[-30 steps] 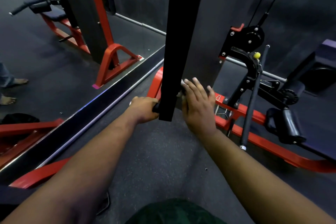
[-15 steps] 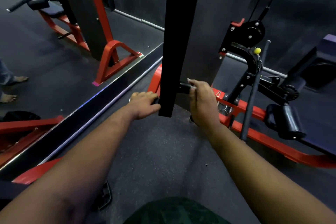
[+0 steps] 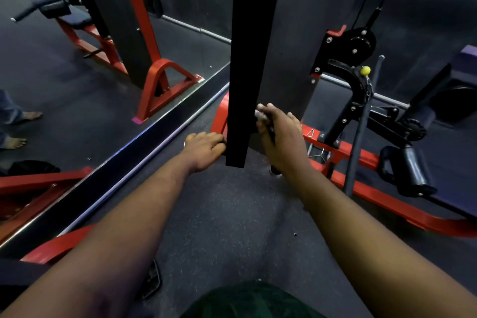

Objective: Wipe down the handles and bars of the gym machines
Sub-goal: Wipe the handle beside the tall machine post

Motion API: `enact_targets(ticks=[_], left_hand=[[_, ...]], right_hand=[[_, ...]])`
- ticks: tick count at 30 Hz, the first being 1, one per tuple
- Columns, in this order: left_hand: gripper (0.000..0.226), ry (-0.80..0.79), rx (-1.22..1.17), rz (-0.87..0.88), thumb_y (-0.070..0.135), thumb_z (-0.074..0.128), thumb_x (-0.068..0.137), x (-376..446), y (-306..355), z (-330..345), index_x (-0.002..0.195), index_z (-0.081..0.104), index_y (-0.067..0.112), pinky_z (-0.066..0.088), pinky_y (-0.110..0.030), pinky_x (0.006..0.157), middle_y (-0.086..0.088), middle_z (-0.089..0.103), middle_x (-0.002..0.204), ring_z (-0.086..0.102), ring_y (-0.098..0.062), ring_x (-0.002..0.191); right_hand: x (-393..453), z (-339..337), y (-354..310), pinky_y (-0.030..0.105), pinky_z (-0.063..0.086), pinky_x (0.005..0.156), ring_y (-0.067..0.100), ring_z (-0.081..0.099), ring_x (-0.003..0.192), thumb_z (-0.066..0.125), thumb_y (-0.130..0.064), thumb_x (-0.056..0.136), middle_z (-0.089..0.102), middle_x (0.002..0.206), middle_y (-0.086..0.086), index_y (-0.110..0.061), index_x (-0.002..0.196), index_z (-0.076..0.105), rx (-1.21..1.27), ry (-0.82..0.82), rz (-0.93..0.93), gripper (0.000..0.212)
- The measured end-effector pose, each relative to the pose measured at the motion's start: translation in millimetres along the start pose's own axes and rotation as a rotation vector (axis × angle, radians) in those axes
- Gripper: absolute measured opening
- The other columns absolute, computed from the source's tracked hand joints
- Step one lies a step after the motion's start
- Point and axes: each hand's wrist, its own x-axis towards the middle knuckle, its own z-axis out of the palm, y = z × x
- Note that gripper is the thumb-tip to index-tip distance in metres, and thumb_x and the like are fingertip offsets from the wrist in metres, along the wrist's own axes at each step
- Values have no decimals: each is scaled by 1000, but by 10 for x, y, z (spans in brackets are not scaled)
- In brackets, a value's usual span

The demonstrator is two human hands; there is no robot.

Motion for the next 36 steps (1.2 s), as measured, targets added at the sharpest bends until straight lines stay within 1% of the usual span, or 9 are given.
enact_targets(ticks=[4, 8, 12, 20, 24, 26, 28, 32, 36], left_hand=[[47, -5, 5, 4, 48, 21, 84, -12, 5, -25, 106, 58, 30, 30, -40, 98, 0, 63, 125, 52, -24, 117], [23, -16, -30, 9, 47, 22, 85, -29, -4, -55, 91, 41, 37, 28, -39, 93, -1, 64, 121, 53, -25, 116], [23, -16, -27, 13, 48, 21, 85, -38, 23, -42, 92, 41, 38, 24, -37, 88, 2, 63, 118, 53, -23, 115], [33, -3, -4, 23, 49, 21, 85, -71, 0, -35, 99, 49, 40, 29, -39, 96, 3, 63, 122, 52, -23, 118], [38, 7, 14, 17, 49, 20, 84, -57, 6, -36, 100, 53, 36, 31, -40, 96, 2, 63, 121, 53, -23, 118], [47, 16, 22, 17, 52, 17, 82, -39, 6, -16, 102, 56, 34, 29, -39, 91, 2, 63, 120, 53, -24, 116], [44, 25, 29, 16, 52, 17, 82, -24, -4, -9, 99, 53, 35, 27, -37, 88, 1, 63, 118, 53, -25, 115], [46, 21, 21, 8, 48, 20, 84, -6, -6, 1, 105, 58, 31, 28, -39, 90, 4, 60, 111, 53, -24, 113], [57, 14, 19, -11, 49, 21, 84, -10, -19, 5, 116, 62, 27, 25, -37, 87, 4, 61, 116, 52, -23, 114]], right_hand=[[136, 6, -145, 53, 49, 101, 24, 64, 116, 45, -31, 104, 70, 124, 5, -17, 127, 65, -75, -6, 91, 34], [-124, 40, -65, 47, 29, 120, 25, 42, 143, 39, -23, 102, 46, 156, 10, -9, 150, 46, -338, -31, -214, 51], [-228, 11, 257, 49, 35, 118, 28, 37, 148, 47, -7, 101, 45, 156, 11, -7, 151, 46, -223, 21, -341, 50], [-513, 303, 216, 46, 30, 122, 27, 38, 148, 43, 4, 103, 47, 153, 11, 2, 146, 47, 187, 304, -29, 43], [-835, 416, 273, 51, 40, 115, 18, 54, 130, 41, -25, 106, 60, 141, 9, -5, 141, 55, 482, 350, 663, 43], [-897, 434, 337, 48, 38, 117, 16, 56, 128, 42, -34, 104, 61, 140, 10, -6, 140, 57, 659, 289, 822, 47], [-715, 372, 299, 41, 38, 117, 12, 58, 128, 41, -44, 106, 65, 137, 4, -13, 135, 62, 782, 265, 854, 48], [-228, 51, 219, 21, 48, 85, 2, 65, 84, 24, -43, 111, 72, 83, -11, -21, 89, 71, 706, 210, 709, 56], [-155, 28, 466, 29, 47, 89, 13, 68, 93, 23, -63, 102, 75, 96, 5, -17, 94, 72, 683, -55, 709, 68]])
